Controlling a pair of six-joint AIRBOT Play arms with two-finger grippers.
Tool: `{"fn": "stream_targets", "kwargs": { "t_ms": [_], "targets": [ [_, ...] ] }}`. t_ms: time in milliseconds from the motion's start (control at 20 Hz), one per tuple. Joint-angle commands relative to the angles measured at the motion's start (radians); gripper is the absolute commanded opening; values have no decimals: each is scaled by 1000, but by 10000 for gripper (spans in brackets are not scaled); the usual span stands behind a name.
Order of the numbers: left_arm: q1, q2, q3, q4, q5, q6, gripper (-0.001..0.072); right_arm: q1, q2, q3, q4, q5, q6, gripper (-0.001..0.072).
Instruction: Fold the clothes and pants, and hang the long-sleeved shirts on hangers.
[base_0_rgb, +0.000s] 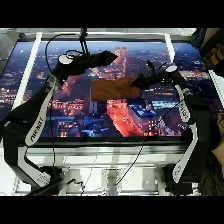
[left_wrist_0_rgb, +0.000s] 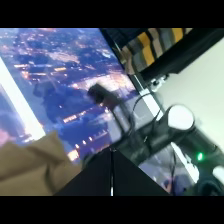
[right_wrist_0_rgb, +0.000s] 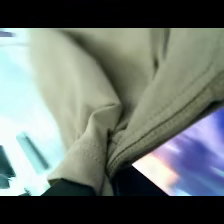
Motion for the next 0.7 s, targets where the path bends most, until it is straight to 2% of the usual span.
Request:
{"fn": "stream_targets", "kwargs": {
  "t_ms": [0,50,200,250,350,450,650],
  "targets": [
    [30,56,1,69,-76,-6,13,-11,83,89,206,14,3,17],
    [38,90,1,183,-78,-58,13,-27,125,118,214,12,15,16],
    [41,229,1,682,-142,-257,14,-112,287,136,209,-7,81,17],
    [41,277,1,819,-179,-289,15,-150,340,136,201,-8,110,17],
    [42,371,1,1016,-260,-293,15,-243,449,136,157,-9,198,17],
    [51,456,1,1130,-314,-296,15,-352,558,136,80,-8,304,17],
    [93,597,1,1147,-337,-312,16,-602,781,136,-171,-54,509,17]
  ]
}}
